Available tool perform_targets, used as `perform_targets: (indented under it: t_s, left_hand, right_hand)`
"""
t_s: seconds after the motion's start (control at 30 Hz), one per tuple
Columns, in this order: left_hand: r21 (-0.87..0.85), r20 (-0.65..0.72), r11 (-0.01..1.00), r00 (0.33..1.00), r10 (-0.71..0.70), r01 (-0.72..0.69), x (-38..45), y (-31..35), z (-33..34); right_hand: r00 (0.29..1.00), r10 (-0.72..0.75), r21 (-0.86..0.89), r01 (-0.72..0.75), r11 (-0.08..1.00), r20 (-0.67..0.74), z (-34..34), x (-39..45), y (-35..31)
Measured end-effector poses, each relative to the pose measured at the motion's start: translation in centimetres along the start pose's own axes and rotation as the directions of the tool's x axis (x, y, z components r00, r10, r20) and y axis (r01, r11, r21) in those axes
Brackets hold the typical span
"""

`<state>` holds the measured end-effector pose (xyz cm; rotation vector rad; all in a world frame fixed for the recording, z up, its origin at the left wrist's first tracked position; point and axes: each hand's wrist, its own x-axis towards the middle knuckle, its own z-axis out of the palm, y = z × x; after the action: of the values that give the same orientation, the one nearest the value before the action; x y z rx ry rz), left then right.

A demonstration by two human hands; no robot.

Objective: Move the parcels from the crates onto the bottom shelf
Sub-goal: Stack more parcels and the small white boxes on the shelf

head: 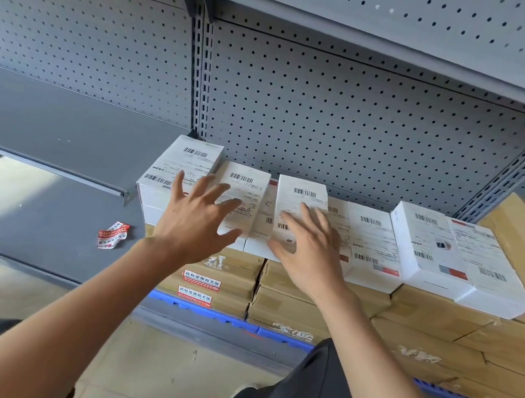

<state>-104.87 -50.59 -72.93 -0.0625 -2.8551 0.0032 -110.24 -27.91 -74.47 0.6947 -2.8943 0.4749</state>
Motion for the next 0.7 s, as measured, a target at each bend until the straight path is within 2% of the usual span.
perform_targets:
  t_s: [0.2,0.7]
  left_hand:
    - [-0.016,-0.004,0.999,0.999,-0.038,0.038,-0.3,-0.7,0.5]
    - [-0.043,-0.071,0.999,0.997,0.010,-0.013,0.1,-2.5,0.7]
  right_hand:
    - [0.996,0.007,-0.017,-0.008,1.000,-0.085,1.1,0.3,-1.5]
    - [0.977,-0.014,-0.018,0.010,1.000,-0.215,2.6,1.0,-3.3]
